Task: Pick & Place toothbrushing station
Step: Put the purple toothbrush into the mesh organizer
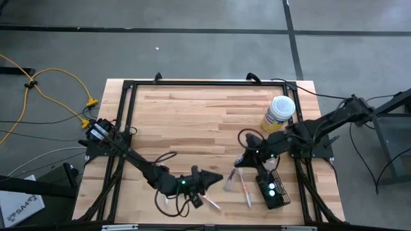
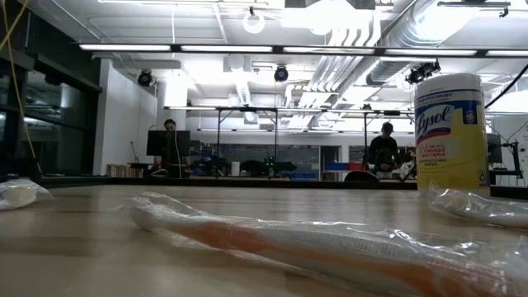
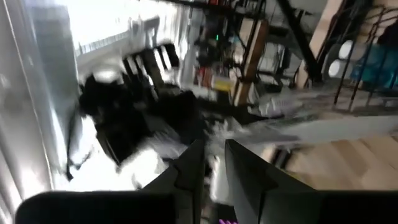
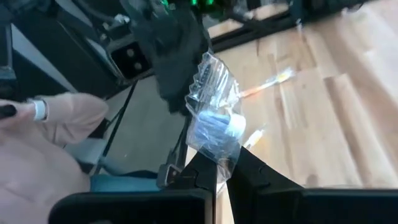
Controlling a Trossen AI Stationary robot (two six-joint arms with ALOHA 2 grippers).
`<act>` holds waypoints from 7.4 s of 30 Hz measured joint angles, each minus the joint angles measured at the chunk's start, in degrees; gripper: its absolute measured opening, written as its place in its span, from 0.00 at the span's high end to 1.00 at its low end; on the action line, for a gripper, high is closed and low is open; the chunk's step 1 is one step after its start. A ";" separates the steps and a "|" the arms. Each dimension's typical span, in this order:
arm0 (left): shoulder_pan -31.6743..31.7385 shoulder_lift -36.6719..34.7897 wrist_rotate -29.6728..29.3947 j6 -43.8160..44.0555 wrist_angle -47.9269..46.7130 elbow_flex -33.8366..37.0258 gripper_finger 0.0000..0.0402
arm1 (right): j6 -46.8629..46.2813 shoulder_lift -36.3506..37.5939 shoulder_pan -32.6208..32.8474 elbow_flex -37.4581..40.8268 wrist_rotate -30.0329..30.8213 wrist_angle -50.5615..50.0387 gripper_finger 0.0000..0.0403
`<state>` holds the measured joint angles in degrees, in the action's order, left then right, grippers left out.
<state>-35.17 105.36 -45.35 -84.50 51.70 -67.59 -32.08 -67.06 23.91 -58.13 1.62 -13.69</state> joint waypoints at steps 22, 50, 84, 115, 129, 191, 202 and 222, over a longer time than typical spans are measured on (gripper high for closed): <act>1.69 -0.49 -10.33 42.02 -13.76 0.00 0.92 | 10.92 13.99 -10.08 0.00 1.47 -14.84 0.98; 17.80 -13.73 15.45 79.16 -45.15 0.07 0.92 | 17.36 19.18 -3.21 -5.61 1.64 -23.66 0.98; 19.24 -13.68 18.46 82.82 -45.29 0.11 0.92 | -17.38 7.52 33.16 -7.93 30.64 -41.97 0.98; 19.22 -13.66 18.85 82.80 -45.30 0.11 0.92 | -32.01 5.83 33.48 -7.93 33.00 -56.11 0.98; 19.22 -13.66 18.85 82.80 -45.28 0.11 0.92 | -31.34 -1.91 33.48 -7.91 31.50 -55.95 0.98; 19.22 -13.64 20.34 83.46 -44.84 0.13 0.92 | -53.26 -15.94 38.46 -5.66 36.16 -54.60 0.86; 19.22 -13.64 20.34 83.46 -44.82 0.13 0.92 | -53.34 -15.90 38.46 -5.66 36.38 -54.49 0.83; 19.22 -13.64 23.00 84.14 -44.84 0.13 0.92 | -53.22 -15.88 38.46 -5.66 35.69 -53.31 0.83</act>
<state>-15.94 91.72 -22.35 -0.36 6.85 -67.46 -85.30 -82.94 62.37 -63.79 37.31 -67.00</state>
